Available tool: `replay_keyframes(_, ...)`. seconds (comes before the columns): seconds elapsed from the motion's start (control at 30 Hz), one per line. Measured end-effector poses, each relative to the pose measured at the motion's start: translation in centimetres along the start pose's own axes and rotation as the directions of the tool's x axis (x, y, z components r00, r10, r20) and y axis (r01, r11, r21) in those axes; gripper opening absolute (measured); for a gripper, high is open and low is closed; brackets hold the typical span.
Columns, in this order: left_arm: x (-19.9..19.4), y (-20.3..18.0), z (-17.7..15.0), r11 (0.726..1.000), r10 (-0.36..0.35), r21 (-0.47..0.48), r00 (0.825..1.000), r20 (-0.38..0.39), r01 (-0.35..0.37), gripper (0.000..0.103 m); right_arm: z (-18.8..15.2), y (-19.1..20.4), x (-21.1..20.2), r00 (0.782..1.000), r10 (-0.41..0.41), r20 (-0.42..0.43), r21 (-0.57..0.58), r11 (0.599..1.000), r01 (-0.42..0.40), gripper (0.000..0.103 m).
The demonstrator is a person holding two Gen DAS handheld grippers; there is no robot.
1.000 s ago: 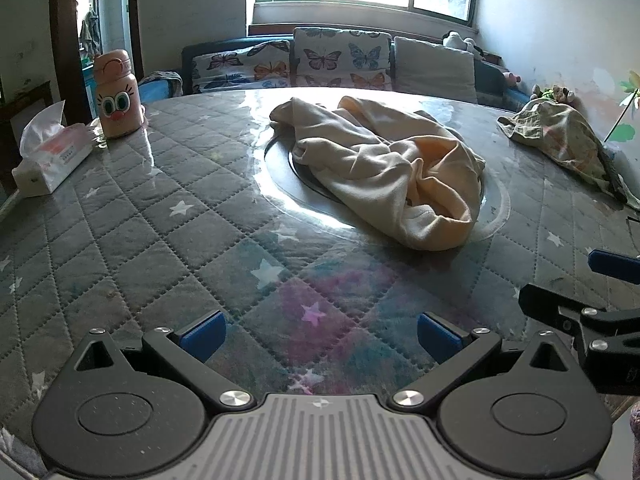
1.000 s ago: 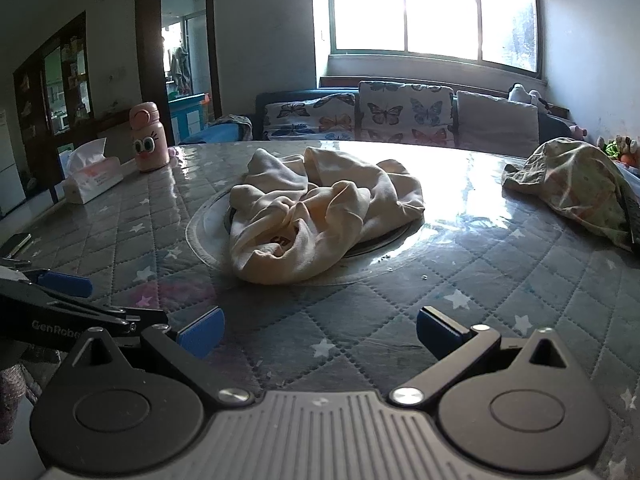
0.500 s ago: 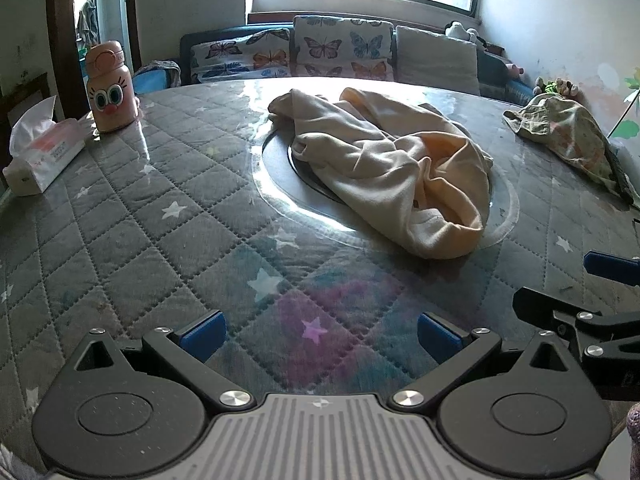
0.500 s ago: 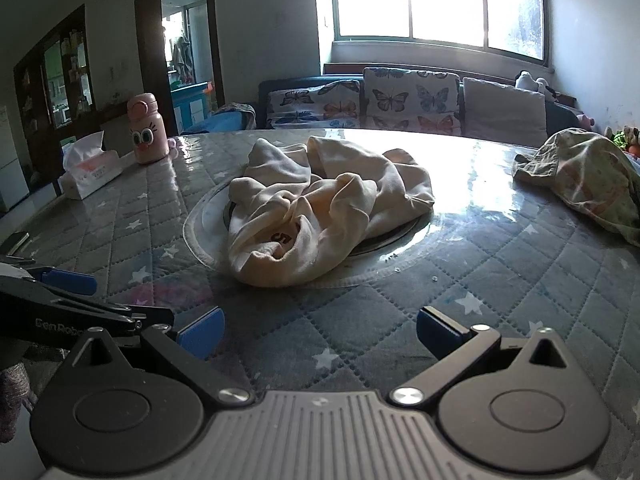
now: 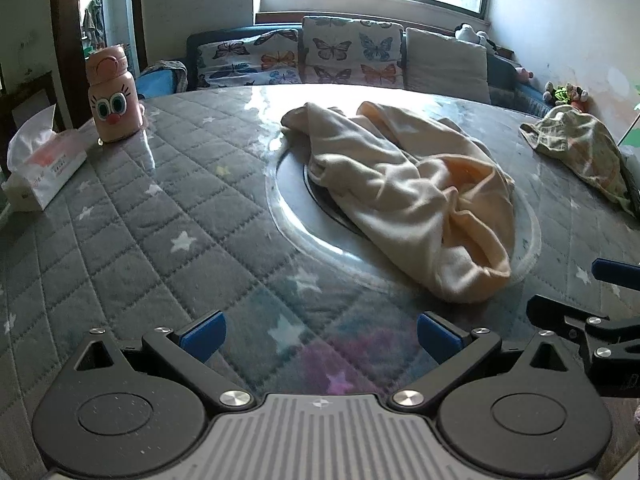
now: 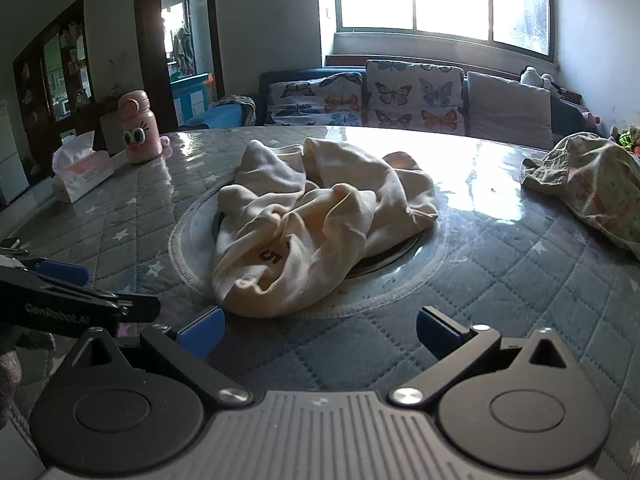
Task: Fold clothes
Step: 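Lower both grippers onto the cream shirt and close on its fabric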
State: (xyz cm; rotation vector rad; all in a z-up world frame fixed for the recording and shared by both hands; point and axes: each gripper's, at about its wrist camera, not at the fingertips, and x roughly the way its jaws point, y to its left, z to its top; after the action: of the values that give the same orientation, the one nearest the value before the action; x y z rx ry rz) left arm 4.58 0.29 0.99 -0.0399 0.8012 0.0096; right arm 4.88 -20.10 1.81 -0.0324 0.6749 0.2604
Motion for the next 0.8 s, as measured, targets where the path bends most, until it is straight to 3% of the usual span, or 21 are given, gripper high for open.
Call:
replay_keyframes(0.53,2.4,-0.7,4.2,0.999,-0.021,0.042,1.0,0.019,0.021,0.103,4.4,-2.6,3.7,0.999,-0.033,-0.002,0.018,0.999,0.033,0.101)
replay_keyframes(0.8,3.7,-3.2,6.3,0.987,-0.084,0.143,0.995,0.054,0.075,0.098,6.3,-4.3,5.7,1.0,-0.02,-0.011,0.054,0.998,0.021,0.082)
